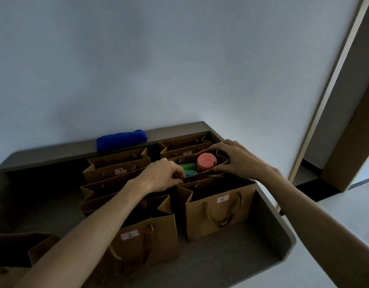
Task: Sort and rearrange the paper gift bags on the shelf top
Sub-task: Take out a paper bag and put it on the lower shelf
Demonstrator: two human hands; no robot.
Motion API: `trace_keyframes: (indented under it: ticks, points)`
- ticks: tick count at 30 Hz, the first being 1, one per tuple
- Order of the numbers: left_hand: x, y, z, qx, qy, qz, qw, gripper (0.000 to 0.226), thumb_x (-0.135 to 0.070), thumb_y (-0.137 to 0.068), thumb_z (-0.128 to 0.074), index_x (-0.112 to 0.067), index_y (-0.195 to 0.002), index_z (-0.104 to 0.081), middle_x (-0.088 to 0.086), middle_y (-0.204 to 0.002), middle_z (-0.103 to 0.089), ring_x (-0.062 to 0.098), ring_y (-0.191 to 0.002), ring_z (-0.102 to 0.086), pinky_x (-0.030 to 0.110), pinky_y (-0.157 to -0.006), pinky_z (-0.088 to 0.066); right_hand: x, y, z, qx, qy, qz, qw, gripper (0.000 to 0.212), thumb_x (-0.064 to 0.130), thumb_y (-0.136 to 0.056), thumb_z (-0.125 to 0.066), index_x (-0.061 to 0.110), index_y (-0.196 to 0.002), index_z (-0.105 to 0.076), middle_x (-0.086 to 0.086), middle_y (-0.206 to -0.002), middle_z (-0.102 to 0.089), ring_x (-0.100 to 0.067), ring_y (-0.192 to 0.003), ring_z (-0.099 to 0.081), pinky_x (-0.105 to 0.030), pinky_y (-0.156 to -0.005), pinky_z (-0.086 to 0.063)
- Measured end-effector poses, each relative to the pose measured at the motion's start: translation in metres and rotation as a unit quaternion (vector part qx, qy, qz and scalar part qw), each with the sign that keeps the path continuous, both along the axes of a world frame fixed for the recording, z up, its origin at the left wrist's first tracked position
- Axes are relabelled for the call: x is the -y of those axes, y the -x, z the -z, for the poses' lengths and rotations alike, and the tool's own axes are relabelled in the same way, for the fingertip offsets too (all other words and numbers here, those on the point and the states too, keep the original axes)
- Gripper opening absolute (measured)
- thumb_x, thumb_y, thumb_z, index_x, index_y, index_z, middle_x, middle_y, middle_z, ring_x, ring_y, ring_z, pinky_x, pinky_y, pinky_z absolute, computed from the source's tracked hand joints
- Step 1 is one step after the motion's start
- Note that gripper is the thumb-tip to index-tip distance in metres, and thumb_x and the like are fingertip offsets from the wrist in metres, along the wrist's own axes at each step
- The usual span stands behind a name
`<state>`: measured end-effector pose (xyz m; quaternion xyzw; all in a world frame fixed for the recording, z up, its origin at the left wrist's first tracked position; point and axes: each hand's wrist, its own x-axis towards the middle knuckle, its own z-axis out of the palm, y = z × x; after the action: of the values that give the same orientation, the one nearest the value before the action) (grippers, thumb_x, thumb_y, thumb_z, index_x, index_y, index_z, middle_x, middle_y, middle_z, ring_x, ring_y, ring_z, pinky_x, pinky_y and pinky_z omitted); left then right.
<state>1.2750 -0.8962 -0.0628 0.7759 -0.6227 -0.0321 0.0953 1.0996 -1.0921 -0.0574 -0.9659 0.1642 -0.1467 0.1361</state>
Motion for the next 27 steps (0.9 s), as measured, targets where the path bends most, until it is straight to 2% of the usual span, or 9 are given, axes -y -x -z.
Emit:
trace_keyframes:
  ticks: [3,6,10,13,17,21,24,27]
  points:
    - [-0.001,0.001,-0.001,-0.002,-0.003,-0.001,1.000,0.026,-0.026,-0.092,-0.063,-0.025,-0.118,-0.065,-0.003,-0.122,-0.066,0.008,-0.107,-0.063,0.035,-0.093,-0.054,0.014,-0.026,-0.006,-0.070,0.008,-0.018,0.997,0.082,0.037,-0.077,-0.079,0.029,-0.146,-0.035,-0.001,-0.148,-0.036,-0.021,-0.133,-0.035,-0.039,-0.106,-0.039]
    - [-0.001,0.000,-0.001,-0.005,0.000,-0.002,1.000,0.027,-0.026,-0.092,-0.063,-0.024,-0.118,-0.065,-0.003,-0.121,-0.066,0.008,-0.107,-0.063,0.033,-0.094,-0.053,0.029,-0.050,-0.010,-0.160,0.039,-0.059,0.985,0.091,0.033,-0.073,-0.083,0.030,-0.148,-0.030,-0.001,-0.145,-0.039,-0.022,-0.133,-0.036,-0.045,-0.109,-0.038]
    - [-0.001,-0.002,-0.001,-0.014,0.003,0.005,1.000,0.028,-0.025,-0.092,-0.064,-0.023,-0.119,-0.065,-0.004,-0.121,-0.067,0.007,-0.108,-0.063,0.031,-0.095,-0.052,0.036,-0.066,-0.009,-0.240,0.109,-0.055,0.963,0.086,0.027,-0.074,-0.080,0.032,-0.145,-0.032,0.001,-0.142,-0.041,-0.024,-0.131,-0.032,-0.046,-0.107,-0.038]
    - [0.000,-0.006,0.001,-0.022,0.003,0.001,1.000,0.029,-0.025,-0.091,-0.064,-0.024,-0.120,-0.065,-0.004,-0.122,-0.066,0.007,-0.109,-0.063,0.034,-0.095,-0.053,0.031,-0.074,-0.003,-0.279,0.104,-0.065,0.952,0.078,0.024,-0.077,-0.079,0.031,-0.141,-0.035,0.001,-0.140,-0.041,-0.023,-0.128,-0.035,-0.043,-0.103,-0.041]
    - [0.001,-0.013,0.004,-0.037,0.024,-0.003,0.999,0.028,-0.024,-0.091,-0.064,-0.025,-0.119,-0.065,-0.004,-0.121,-0.067,0.006,-0.109,-0.063,0.034,-0.094,-0.054,0.033,-0.076,0.008,-0.228,0.053,-0.093,0.968,0.070,0.029,-0.079,-0.078,0.030,-0.136,-0.038,0.003,-0.134,-0.046,-0.020,-0.124,-0.039,-0.037,-0.099,-0.042]
    - [-0.001,-0.022,0.004,-0.055,0.074,-0.009,0.996,0.026,-0.020,-0.092,-0.063,-0.023,-0.118,-0.066,-0.004,-0.122,-0.068,0.005,-0.110,-0.062,0.033,-0.096,-0.053,0.038,-0.070,0.008,-0.164,-0.001,-0.114,0.980,0.065,0.026,-0.075,-0.081,0.026,-0.130,-0.045,0.004,-0.123,-0.050,-0.017,-0.115,-0.046,-0.027,-0.091,-0.042]
    - [-0.002,-0.028,-0.005,-0.106,0.157,-0.020,0.982,0.026,-0.016,-0.092,-0.062,-0.024,-0.117,-0.067,-0.007,-0.117,-0.068,0.001,-0.106,-0.062,0.028,-0.095,-0.053,0.038,-0.061,-0.010,-0.116,-0.061,-0.112,0.985,0.065,0.026,-0.070,-0.084,0.025,-0.125,-0.049,0.005,-0.115,-0.052,-0.013,-0.103,-0.052,-0.021,-0.081,-0.043]
    - [-0.002,-0.031,-0.018,-0.172,0.273,-0.029,0.946,0.032,-0.016,-0.090,-0.065,-0.025,-0.121,-0.063,-0.015,-0.113,-0.065,-0.004,-0.105,-0.060,0.029,-0.092,-0.055,0.038,-0.054,-0.038,-0.076,-0.105,-0.105,0.986,0.067,0.039,-0.064,-0.086,0.028,-0.121,-0.052,0.006,-0.110,-0.059,-0.011,-0.098,-0.058,-0.028,-0.079,-0.053]
